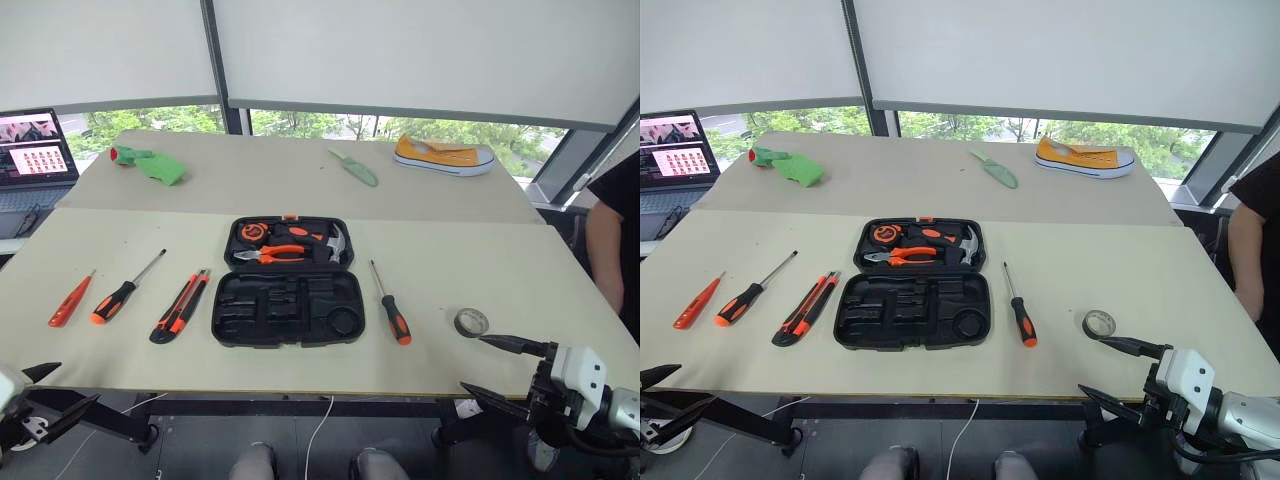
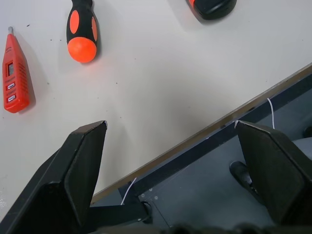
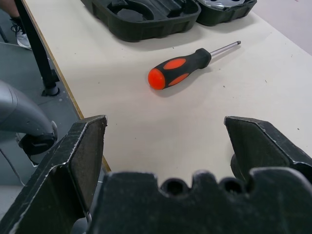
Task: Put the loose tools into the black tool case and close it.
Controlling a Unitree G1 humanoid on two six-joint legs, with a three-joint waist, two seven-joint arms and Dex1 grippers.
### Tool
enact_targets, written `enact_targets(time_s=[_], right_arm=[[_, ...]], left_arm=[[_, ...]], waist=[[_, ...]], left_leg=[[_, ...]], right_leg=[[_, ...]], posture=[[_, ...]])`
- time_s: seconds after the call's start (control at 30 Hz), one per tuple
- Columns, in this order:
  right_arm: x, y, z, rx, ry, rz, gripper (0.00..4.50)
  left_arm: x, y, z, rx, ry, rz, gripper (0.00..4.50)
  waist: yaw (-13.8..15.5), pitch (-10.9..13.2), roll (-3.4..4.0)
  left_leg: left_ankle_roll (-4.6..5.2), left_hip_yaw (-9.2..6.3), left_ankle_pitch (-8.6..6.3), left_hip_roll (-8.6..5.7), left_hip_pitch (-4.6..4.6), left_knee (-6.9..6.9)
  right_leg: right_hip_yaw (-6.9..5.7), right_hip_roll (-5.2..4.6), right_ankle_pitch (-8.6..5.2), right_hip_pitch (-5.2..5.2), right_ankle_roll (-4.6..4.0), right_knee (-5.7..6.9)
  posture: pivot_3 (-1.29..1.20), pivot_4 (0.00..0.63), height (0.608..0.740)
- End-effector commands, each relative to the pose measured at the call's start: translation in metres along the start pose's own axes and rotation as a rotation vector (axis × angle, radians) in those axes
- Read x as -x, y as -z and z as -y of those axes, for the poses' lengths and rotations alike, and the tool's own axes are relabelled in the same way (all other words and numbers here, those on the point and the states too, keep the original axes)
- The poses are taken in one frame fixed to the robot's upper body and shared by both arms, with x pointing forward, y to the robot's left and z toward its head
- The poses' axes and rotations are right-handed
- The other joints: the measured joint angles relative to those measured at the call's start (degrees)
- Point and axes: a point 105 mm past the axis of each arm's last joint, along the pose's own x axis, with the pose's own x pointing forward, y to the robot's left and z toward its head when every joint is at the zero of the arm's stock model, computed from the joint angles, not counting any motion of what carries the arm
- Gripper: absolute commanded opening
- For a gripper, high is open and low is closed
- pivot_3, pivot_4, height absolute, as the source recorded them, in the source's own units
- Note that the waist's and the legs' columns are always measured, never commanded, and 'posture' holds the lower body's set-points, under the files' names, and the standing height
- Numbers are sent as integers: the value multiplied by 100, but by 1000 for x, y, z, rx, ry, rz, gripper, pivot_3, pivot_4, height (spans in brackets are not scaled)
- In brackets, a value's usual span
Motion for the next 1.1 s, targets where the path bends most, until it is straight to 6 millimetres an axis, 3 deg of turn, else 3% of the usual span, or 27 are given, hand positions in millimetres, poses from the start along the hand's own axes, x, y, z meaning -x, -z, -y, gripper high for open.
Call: enact_targets(time_s=[0.03,0.13,0.2,0.3,0.4,0.73,0.9,1.0,1.1], right_arm=[[-13,-24,3,16,-9,119,4483],[-31,-62,4,-42,-52,306,4483],[-38,-81,10,-41,-14,395,4483],[-46,-103,9,-7,17,484,4483],[-52,-113,5,5,34,535,4483],[-65,-127,2,38,-9,565,4483],[-71,-128,0,46,-37,561,4483],[-74,-127,-1,49,-43,554,4483],[-72,-125,1,53,-30,541,4500]], left_arm=[[10,-17,-19,64,-134,93,4500],[26,-21,-37,238,-295,184,4500],[38,-7,-41,340,-378,173,4500],[50,17,-43,546,-478,135,4500],[46,20,-39,675,-459,123,4500],[-35,-54,-64,563,-256,28,4500],[-69,-58,-77,526,-233,-101,4500],[-88,-53,-82,505,-211,-179,4500],[-100,-51,-83,468,-190,-209,3874]], waist=[[0,0,0],[-52,1,-5],[-65,1,-3],[-48,0,-4],[8,-5,-16],[144,-11,-24],[76,-18,-32],[39,-13,-25],[24,-13,-24]], left_leg=[[0,0,0,0,0,0],[1,-2,1,8,0,4],[1,-10,1,11,-1,3],[3,-6,2,8,1,1],[2,-9,-1,8,1,2],[-9,-12,-6,10,1,5],[-6,-3,-5,4,2,5],[31,-3,17,9,-15,-1],[21,-11,8,19,-18,-5]], right_leg=[[0,0,0,0,0,0],[1,5,2,3,0,11],[0,12,6,8,-2,18],[5,13,7,5,-2,16],[3,18,-1,-3,7,15],[-23,1,15,-5,-24,12],[-19,-1,39,-2,-39,12],[-1,28,55,-1,2,18],[-1,43,45,-6,-6,24]], posture=[[0,150,740],[0,150,740],[0,150,740],[0,150,740],[0,150,740],[0,150,740],[0,150,740],[0,150,740],[0,150,740]])
